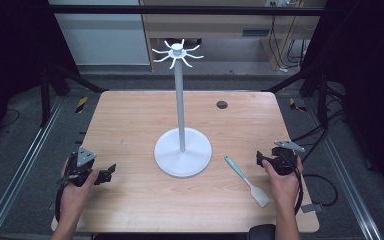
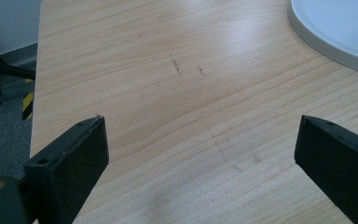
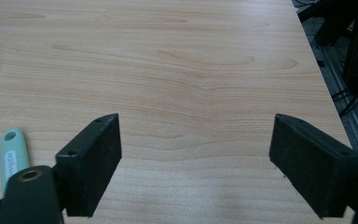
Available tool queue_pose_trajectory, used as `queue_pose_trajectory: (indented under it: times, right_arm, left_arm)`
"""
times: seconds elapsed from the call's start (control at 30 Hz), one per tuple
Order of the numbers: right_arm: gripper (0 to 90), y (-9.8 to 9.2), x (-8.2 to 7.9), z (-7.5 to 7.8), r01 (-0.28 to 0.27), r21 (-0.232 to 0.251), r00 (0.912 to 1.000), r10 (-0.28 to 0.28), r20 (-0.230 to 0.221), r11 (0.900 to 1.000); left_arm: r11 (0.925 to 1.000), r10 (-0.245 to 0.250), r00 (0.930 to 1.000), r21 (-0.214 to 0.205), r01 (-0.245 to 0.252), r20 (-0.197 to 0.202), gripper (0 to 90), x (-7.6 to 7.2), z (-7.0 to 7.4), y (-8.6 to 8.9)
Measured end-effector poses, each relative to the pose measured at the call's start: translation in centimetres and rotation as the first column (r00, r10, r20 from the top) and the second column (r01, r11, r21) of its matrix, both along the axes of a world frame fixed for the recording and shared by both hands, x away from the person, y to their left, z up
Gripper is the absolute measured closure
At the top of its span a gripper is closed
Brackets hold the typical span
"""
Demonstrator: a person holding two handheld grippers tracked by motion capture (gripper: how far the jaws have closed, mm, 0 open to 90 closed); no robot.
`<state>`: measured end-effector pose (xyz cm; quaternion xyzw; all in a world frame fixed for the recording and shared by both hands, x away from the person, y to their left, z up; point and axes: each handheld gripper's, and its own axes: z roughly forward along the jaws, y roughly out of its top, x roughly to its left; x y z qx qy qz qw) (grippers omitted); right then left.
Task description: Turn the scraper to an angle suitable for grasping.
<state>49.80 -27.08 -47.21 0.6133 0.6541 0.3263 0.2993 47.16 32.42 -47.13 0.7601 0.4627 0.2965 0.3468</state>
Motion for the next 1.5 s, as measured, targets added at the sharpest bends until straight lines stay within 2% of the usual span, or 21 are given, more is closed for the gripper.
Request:
queue_pose_trajectory:
  times: [0.23,0.27,0.4,0.43,0.47,0.53,0.6,0.63,0.67,0.7,0.73,0.83,0.97,1.0,1.03,1.13,1.17,1.3,1.5]
  right_arm:
    - [30.2,0.8,0.2,0.0,-0.027,-0.04,0.9995,0.027,-0.018,0.9988]
    - [35.4,1.1,0.2,0.1,-0.042,-0.056,0.9991,0.042,-0.011,0.9975]
    - [45.7,1.7,0.2,0.3,-0.08,-0.062,0.9968,0.08,-0.005,0.9948]
    - [45.7,1.7,0.2,0.3,-0.08,-0.062,0.9968,0.08,-0.005,0.9948]
    - [49.9,2.1,0.2,0.5,-0.096,-0.072,0.9953,0.097,0.003,0.9927]
    - [55.7,2.7,0.2,0.6,-0.113,-0.056,0.9935,0.113,-0.013,0.992]
    - [61.2,3.3,0.2,0.6,-0.142,-0.06,0.9898,0.141,-0.019,0.988]
    - [61.2,3.3,0.2,0.6,-0.142,-0.06,0.9898,0.141,-0.019,0.988]
    - [66.9,3.8,0.3,0.6,-0.175,-0.071,0.9845,0.173,-0.025,0.9821]
    - [66.9,3.8,0.3,0.6,-0.175,-0.071,0.9845,0.173,-0.025,0.9821]
    - [72.5,4.4,0.3,0.7,-0.198,-0.073,0.9802,0.197,-0.026,0.9775]
    - [76.8,4.8,0.4,0.8,-0.222,-0.076,0.9749,0.22,-0.031,0.9721]
    - [85.5,5.7,0.8,0.6,-0.275,-0.067,0.9609,0.271,-0.054,0.9592]
    - [89.4,6.1,0.8,0.5,-0.302,-0.074,0.9519,0.296,-0.08,0.9505]
    - [90.0,6.3,0.8,0.4,-0.315,-0.068,0.9464,0.308,-0.098,0.9467]
    - [90.0,6.8,0.8,0.2,-0.341,-0.051,0.9337,0.332,-0.135,0.9387]
    - [90.0,7.0,0.9,0.0,-0.347,-0.059,0.9305,0.336,-0.146,0.936]
    - [90.0,7.7,1.1,-0.1,-0.361,-0.054,0.9235,0.349,-0.159,0.9309]
    - [90.0,7.7,1.6,-0.6,-0.362,-0.06,0.9212,0.347,-0.176,0.9303]
  left_arm:
    - [1.0,0.001,1.0,-0.004,-0.001,0.001,2.5,-0.1,0.1,0.2]
    - [1.0,0.001,1.0,-0.006,-0.001,0.001,2.5,-0.1,0.0,0.1]
    - [1.0,-0.003,1.0,-0.007,0.003,0.005,2.5,-0.1,0.1,0.1]
    - [1.0,-0.003,1.0,-0.007,0.003,0.005,2.6,-0.1,0.1,0.1]
    - [0.9999,-0.001,1.0,-0.013,0.001,0.001,2.6,-0.1,0.1,0.2]
    - [0.9999,-0.002,1.0,-0.014,0.002,0.0,2.6,-0.2,0.1,0.2]
    - [0.9999,-0.007,1.0,-0.014,0.007,0.004,2.6,-0.2,0.1,0.1]
    - [0.9999,-0.007,1.0,-0.014,0.007,0.004,2.6,-0.2,0.1,0.1]
    - [0.9999,-0.013,0.9999,-0.009,0.013,0.005,2.6,-0.2,0.1,0.0]
    - [0.9999,-0.013,0.9999,-0.009,0.013,0.005,2.6,-0.2,0.1,0.0]
    - [0.9998,-0.018,0.9998,-0.005,0.018,0.002,2.6,-0.2,0.0,-0.2]
    - [0.9998,-0.021,0.9998,0.002,0.021,0.001,2.6,-0.2,0.0,-0.2]
    - [0.9999,-0.015,0.9999,0.002,0.015,0.002,2.7,-0.1,0.0,-0.2]
    - [0.9999,-0.016,0.9999,0.006,0.016,0.0,2.8,0.0,0.0,-0.3]
    - [0.9998,-0.018,0.9998,0.01,0.018,0.0,2.8,0.0,0.0,-0.3]
    - [0.9995,-0.027,0.9996,0.014,0.027,-0.003,2.9,-0.1,0.0,-0.6]
    - [0.9994,-0.03,0.9996,0.016,0.03,0.001,2.9,-0.2,0.0,-0.7]
    - [0.9994,-0.032,0.9995,0.014,0.032,-0.001,2.9,-0.1,-0.1,-0.8]
    - [0.9994,-0.031,0.9995,0.014,0.031,-0.002,3.0,0.0,0.0,-0.7]
